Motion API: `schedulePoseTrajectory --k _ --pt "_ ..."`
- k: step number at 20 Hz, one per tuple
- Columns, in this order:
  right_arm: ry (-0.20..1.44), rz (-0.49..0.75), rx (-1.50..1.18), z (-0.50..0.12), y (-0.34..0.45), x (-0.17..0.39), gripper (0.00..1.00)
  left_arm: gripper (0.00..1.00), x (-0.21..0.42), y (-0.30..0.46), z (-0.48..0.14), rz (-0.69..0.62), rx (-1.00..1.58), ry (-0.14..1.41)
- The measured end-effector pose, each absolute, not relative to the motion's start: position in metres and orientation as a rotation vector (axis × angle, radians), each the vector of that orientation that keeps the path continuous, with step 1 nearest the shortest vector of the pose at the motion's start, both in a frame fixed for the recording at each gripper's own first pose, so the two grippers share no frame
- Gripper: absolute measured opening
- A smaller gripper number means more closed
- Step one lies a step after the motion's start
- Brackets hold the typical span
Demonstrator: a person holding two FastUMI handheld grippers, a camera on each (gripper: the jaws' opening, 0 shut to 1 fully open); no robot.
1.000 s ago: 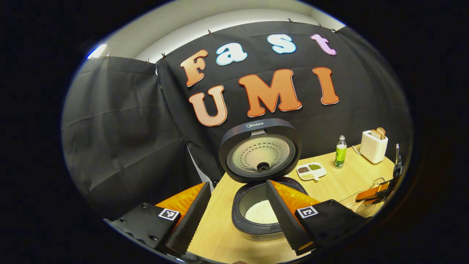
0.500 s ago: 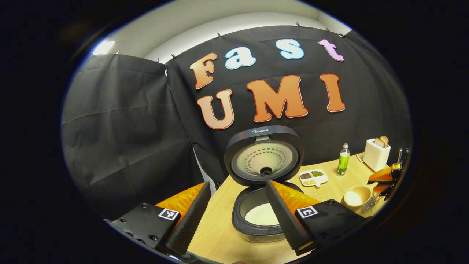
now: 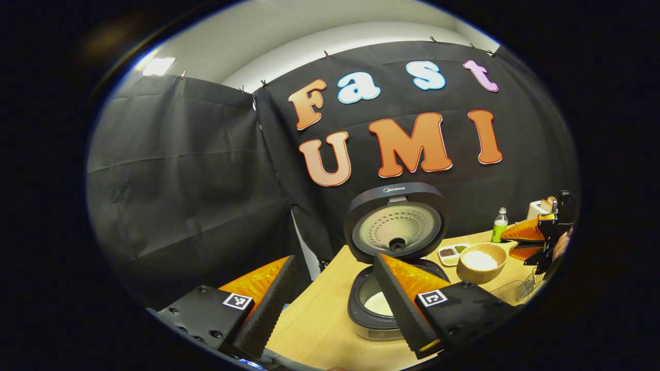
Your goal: Close the left gripper, press the button to open the rice cooker; take a wooden spoon from the chopstick holder with the right hand, scoop a spoonful of rice and pour it into the rice cooker, then put the wooden spoon back into the chopstick holder.
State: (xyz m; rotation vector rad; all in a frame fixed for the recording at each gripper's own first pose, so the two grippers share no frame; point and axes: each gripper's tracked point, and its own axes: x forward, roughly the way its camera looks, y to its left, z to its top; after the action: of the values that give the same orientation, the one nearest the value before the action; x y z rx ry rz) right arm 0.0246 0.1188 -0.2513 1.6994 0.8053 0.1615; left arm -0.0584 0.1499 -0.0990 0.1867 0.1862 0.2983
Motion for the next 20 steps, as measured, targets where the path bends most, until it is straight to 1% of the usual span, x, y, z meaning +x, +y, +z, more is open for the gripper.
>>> schedulePoseTrajectory --k 6,13,17,20 --pt "0.798 0.132 1.585 -0.243 0.143 0.062 0.08 0.94 -0.073 0.183 -0.105 0.361 0.178 0.196" --pt "0.762 0.116 1.17 -0.237 0.164 0.09 0.09 0.94 -0.075 0.209 -0.115 0.395 0.158 0.214" --pt "0.763 0.118 1.034 -0.242 0.179 0.093 0.09 0.94 -0.074 0.222 -0.124 0.411 0.149 0.235" --pt "0.732 0.11 0.899 -0.242 0.186 0.094 0.08 0.94 -0.075 0.23 -0.123 0.418 0.154 0.237"
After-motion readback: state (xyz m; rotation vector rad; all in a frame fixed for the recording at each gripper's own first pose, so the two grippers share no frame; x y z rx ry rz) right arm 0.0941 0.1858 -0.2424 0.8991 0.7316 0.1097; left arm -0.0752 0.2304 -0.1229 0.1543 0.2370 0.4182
